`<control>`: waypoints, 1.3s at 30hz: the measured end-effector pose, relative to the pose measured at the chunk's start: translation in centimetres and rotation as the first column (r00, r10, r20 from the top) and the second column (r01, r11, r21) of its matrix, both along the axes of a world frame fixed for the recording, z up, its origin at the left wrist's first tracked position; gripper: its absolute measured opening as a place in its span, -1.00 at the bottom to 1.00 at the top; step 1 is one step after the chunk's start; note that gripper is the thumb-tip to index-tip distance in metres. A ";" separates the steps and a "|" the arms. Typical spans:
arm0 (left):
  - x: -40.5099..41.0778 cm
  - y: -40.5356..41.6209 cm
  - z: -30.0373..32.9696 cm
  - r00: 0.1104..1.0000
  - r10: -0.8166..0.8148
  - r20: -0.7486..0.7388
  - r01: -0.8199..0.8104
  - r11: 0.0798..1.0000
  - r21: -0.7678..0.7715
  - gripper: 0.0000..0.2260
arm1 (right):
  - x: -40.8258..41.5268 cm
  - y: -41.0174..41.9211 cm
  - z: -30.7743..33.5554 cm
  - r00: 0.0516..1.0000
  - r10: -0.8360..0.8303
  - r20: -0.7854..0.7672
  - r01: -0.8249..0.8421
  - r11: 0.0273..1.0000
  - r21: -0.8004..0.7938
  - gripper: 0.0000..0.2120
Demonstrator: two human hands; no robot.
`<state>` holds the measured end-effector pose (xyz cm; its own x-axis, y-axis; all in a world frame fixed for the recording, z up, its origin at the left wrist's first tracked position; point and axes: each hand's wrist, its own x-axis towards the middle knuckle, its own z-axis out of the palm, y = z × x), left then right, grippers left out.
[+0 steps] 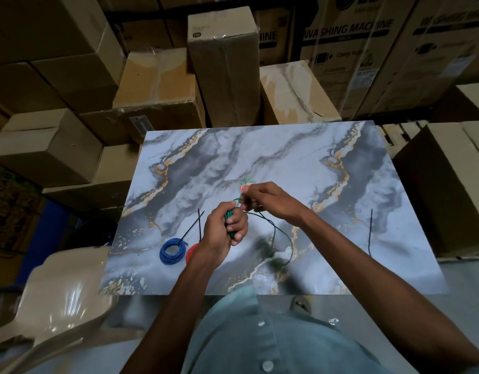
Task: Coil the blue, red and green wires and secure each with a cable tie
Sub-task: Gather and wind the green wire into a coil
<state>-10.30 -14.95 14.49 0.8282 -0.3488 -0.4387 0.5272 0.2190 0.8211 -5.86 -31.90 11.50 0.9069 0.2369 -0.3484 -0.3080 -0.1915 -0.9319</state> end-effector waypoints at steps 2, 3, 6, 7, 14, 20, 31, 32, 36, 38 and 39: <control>-0.2 0.2 0.0 1.000 0.011 -0.018 -0.011 1.000 -0.005 -0.58 | -0.4 0.1 -0.2 1.000 0.007 -0.010 -0.006 0.998 0.070 -0.72; -0.3 0.2 -0.1 1.000 0.015 -0.026 -0.015 1.000 -0.008 -0.58 | -0.5 0.1 -0.3 1.000 0.013 -0.001 -0.013 0.996 0.088 -0.79; -0.7 0.2 0.0 0.999 0.029 -0.045 -0.030 0.999 -0.019 -0.59 | -0.6 -0.1 -0.2 0.999 0.015 0.034 -0.020 0.992 0.127 -0.87; -0.8 0.2 0.0 0.998 0.029 -0.050 -0.030 0.999 -0.029 -0.59 | -0.7 -0.1 -0.1 0.999 0.007 0.037 -0.013 0.989 0.149 -0.87; -1.0 -0.3 0.5 0.998 0.005 -0.066 -0.010 0.997 -0.079 -0.58 | -1.0 -0.1 0.5 0.995 -0.061 0.084 0.049 0.990 0.134 -0.87; -1.0 -0.4 1.2 0.997 -0.022 -0.074 0.009 0.984 -0.180 -0.60 | -2.0 -0.4 0.8 0.987 -0.109 0.120 0.093 0.987 0.127 -0.86; 1.9 0.1 1.5 0.969 0.230 -0.093 -0.245 0.827 -0.506 -0.59 | -5.1 0.4 0.6 0.999 -0.027 0.037 0.025 0.999 0.041 -0.78; 2.2 0.2 1.4 0.963 0.259 -0.072 -0.260 0.825 -0.501 -0.59 | -5.4 0.3 1.0 1.000 -0.002 0.031 0.001 0.999 0.034 -0.78; 2.8 0.1 1.0 0.943 0.329 0.042 -0.274 0.845 -0.458 -0.59 | -6.2 0.0 3.1 0.995 0.099 0.032 -0.100 0.995 0.006 -0.79; 2.9 -0.3 0.6 0.923 0.362 0.129 -0.290 0.876 -0.386 -0.59 | -6.3 -0.4 4.2 0.989 0.141 0.044 -0.140 0.990 -0.024 -0.80; 3.0 -0.4 0.4 0.910 0.371 0.184 -0.296 0.893 -0.338 -0.60 | -6.3 -0.6 4.7 0.986 0.157 0.051 -0.155 0.987 -0.034 -0.80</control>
